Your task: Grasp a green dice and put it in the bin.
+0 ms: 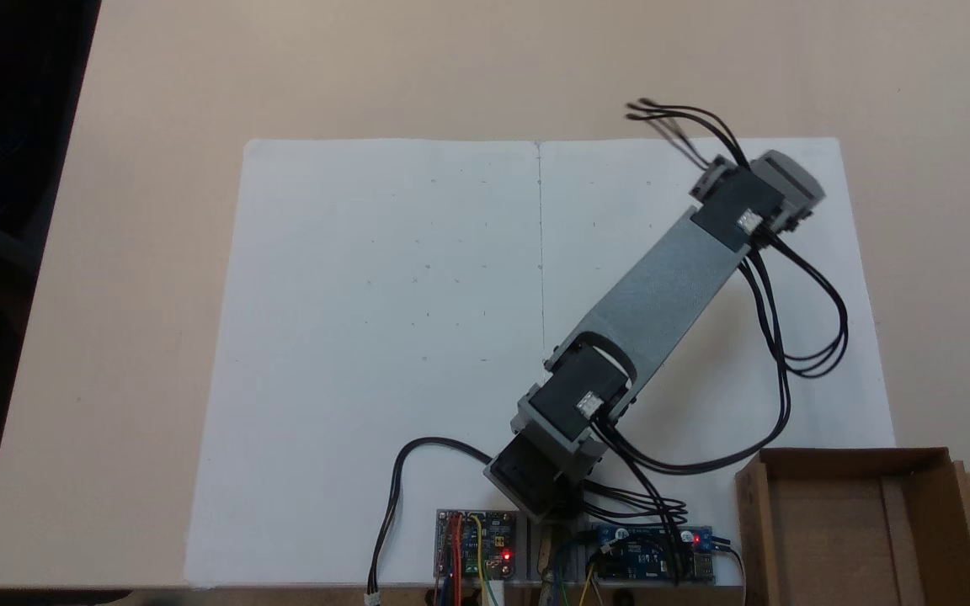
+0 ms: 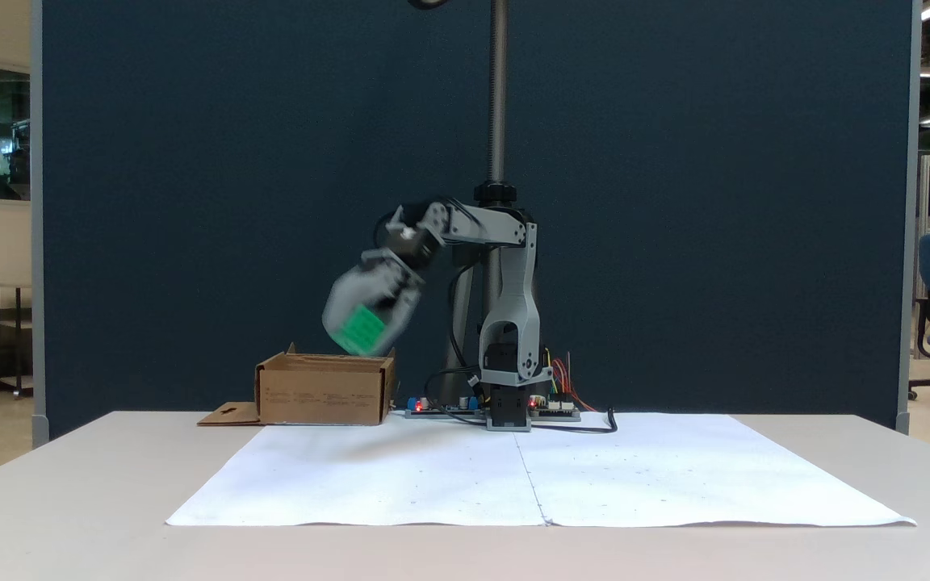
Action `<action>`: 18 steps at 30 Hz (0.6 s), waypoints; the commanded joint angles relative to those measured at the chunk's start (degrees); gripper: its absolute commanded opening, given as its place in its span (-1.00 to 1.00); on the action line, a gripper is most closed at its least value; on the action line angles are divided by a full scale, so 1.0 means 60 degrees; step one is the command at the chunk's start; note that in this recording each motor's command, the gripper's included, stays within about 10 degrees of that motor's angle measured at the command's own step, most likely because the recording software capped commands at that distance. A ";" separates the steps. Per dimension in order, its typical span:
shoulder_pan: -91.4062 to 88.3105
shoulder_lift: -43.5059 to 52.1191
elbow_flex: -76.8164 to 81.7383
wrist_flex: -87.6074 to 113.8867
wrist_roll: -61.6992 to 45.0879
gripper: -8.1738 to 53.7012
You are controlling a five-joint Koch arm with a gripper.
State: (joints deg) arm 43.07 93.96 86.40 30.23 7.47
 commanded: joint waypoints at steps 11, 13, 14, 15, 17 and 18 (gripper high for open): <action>0.5200 0.1011 -0.0425 0.0308 0.1831 -0.34; 0.5962 0.1040 -0.0425 0.0542 0.1831 -0.34; 0.6343 0.1040 -0.0425 0.0630 0.1816 -0.34; 0.6694 0.1040 -0.0425 0.0747 0.1816 -0.34; 0.7310 0.1025 -0.0410 0.0967 0.1802 -0.34; 0.7632 0.1011 -0.0410 0.1025 0.1802 -0.34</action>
State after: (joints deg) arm 85.96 98.00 85.96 34.98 15.12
